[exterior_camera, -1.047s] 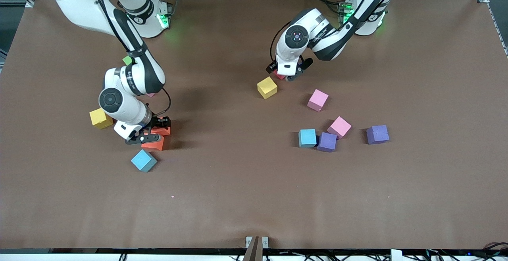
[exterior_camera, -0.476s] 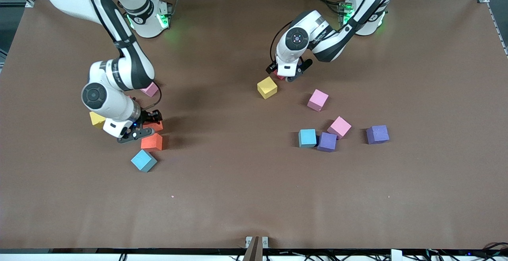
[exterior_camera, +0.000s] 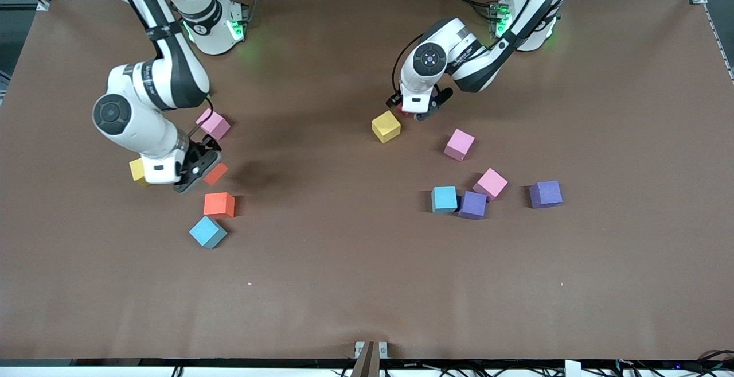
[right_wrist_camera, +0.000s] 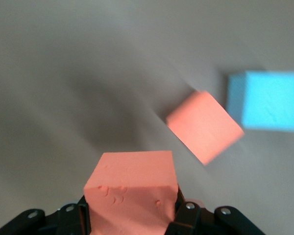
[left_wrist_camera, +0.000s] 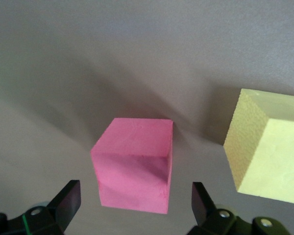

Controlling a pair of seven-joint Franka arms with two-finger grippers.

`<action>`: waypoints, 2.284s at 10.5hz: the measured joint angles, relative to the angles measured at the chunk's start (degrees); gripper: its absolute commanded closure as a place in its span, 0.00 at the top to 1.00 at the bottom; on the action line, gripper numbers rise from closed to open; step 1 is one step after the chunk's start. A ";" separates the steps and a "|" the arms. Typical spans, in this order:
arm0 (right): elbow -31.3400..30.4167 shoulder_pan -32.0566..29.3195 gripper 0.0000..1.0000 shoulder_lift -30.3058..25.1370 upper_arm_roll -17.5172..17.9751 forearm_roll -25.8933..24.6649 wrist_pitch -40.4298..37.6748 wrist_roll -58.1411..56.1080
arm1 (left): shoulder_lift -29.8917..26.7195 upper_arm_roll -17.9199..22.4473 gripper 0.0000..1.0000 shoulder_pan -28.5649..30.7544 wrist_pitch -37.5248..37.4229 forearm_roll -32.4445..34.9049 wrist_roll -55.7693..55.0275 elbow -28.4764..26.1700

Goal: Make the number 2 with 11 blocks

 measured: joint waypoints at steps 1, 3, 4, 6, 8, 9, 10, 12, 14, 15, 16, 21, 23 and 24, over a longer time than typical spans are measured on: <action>-0.01 2.63 0.33 -0.02 0.23 -0.07 -0.02 -3.29 | 0.23 0.00 1.00 -0.04 0.52 0.05 0.00 -0.17; -0.04 7.90 0.36 -0.09 0.44 -1.62 -0.62 -5.90 | 1.07 0.02 1.00 -0.11 1.57 1.31 0.00 -0.79; -0.09 9.59 0.38 -0.14 0.47 -2.62 -1.45 -5.96 | 1.43 0.03 1.00 -0.11 1.76 1.72 0.00 -0.99; -0.25 10.28 0.40 -0.23 0.38 -3.29 -4.27 -6.59 | 2.00 0.04 0.80 -0.13 2.56 2.05 0.00 -1.27; -0.35 10.11 0.40 -0.32 0.09 -3.39 -5.97 -6.92 | 2.82 0.06 0.32 -0.15 3.27 4.05 0.00 -1.35; -0.39 9.90 0.40 -0.34 -0.08 -3.41 -6.54 -6.92 | 2.97 0.06 0.11 -0.15 3.41 4.75 0.08 -1.34; -0.55 9.50 0.40 -0.34 -0.37 -3.41 -6.80 -6.92 | 2.92 -0.10 0.00 -0.16 3.47 6.55 0.26 -1.21; -0.82 8.08 0.40 -0.33 -0.59 -3.45 -6.92 -7.26 | 2.91 -0.40 0.00 -0.36 3.48 10.05 0.26 -0.96; -0.82 7.62 0.40 -0.35 -0.61 -3.46 -7.11 -7.46 | 2.90 -0.99 0.00 -1.85 3.84 10.98 1.44 0.27; -0.82 7.55 0.40 -0.37 -0.61 -3.46 -7.11 -7.53 | 2.89 -1.33 0.00 -3.94 3.89 10.98 1.72 1.71; -0.82 7.49 0.40 -0.40 -0.61 -3.47 -7.12 -7.93 | 2.95 -1.54 0.00 -7.11 3.80 10.98 1.72 3.69; -0.91 3.01 0.40 -0.42 -0.68 -3.51 -7.24 -14.70 | 5.90 3.26 0.00 -24.98 -3.81 11.02 8.20 15.20; -0.97 2.67 0.40 -0.42 -0.65 -3.51 -7.26 -15.74 | 6.98 5.87 0.00 -25.71 -3.87 11.02 15.39 16.19; -0.99 2.67 0.40 -0.42 -0.65 -3.51 -7.26 -15.98 | 7.42 6.99 0.00 -25.75 -3.87 11.02 17.79 16.65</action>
